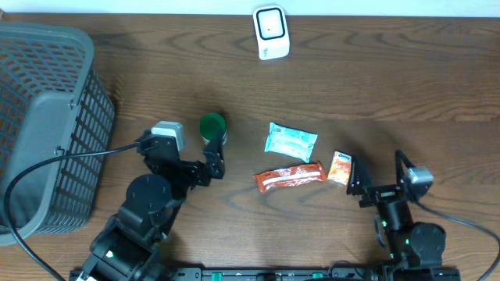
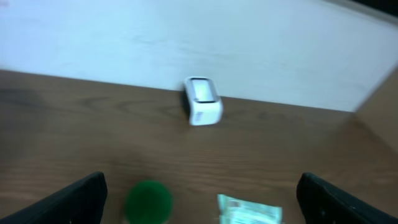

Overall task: Scan the item barcode
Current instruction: 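Retract the left gripper to rest beside the jar, then reach the right gripper over the TOP bar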

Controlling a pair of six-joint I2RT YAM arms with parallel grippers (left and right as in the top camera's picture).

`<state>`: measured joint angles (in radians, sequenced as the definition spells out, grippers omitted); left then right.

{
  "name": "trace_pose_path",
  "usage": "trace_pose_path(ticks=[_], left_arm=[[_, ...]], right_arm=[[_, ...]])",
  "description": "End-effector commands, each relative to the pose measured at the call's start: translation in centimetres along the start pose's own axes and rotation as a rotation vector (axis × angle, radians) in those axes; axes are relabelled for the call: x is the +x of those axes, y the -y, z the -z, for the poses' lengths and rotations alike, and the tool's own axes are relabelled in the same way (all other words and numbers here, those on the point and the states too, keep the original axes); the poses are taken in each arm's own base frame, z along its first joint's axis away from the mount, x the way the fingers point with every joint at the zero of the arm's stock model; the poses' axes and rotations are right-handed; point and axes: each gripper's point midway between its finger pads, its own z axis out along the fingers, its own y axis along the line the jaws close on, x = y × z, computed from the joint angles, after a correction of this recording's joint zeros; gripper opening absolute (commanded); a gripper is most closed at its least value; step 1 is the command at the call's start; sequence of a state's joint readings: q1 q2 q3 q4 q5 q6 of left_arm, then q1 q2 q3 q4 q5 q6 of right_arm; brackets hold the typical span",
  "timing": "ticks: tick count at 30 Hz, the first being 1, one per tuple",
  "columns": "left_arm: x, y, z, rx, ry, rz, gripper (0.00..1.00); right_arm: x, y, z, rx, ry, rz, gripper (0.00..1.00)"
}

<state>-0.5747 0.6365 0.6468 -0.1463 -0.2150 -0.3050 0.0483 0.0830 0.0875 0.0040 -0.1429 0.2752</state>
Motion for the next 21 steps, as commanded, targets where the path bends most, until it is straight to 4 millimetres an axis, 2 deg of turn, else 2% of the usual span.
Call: trace_pose_path(ticks=[1,4,8,12,15,19,21], left_arm=[[-0.6,-2.1,0.1,-0.098,0.029,-0.018,0.98],[-0.8,-2.7,0.0,-0.118,0.035,-0.01,0.98],[-0.9,-2.9,0.0,-0.125,0.037,-0.004,0.98],[-0.5,-3.1,0.0,-0.132,0.019,-0.009,0.98],[0.2,-3.3,0.1,-0.141,-0.006,-0.017,0.98],[0.8,-3.6,0.1,-0.152,-0.032,-0.025,0.98],[1.1,-3.7,0.2,-0.155,-0.043,-0.028,0.98]], right_arm=[[-1.5,-1.4,-0.5,-0.03,-0.112,0.006,0.99],[-1.9,-2.0,-1.8,-0.025,-0.267,-0.017,0.99],[-1.7,-3.7,-3.9,-0.015,-0.58,-0.057,0.99],[0.1,-6.8,-5.1,-0.061,-0.902,-0.034,0.99],[2.2,-10.7,-5.3,-0.202,-1.096,-0.088,0.99],[4.5,-14.6,-7.5,-0.362,-1.168,-0.217,0.99],[5.8,-15.8,-7.8,-0.319,-1.239,-0.377,0.99]])
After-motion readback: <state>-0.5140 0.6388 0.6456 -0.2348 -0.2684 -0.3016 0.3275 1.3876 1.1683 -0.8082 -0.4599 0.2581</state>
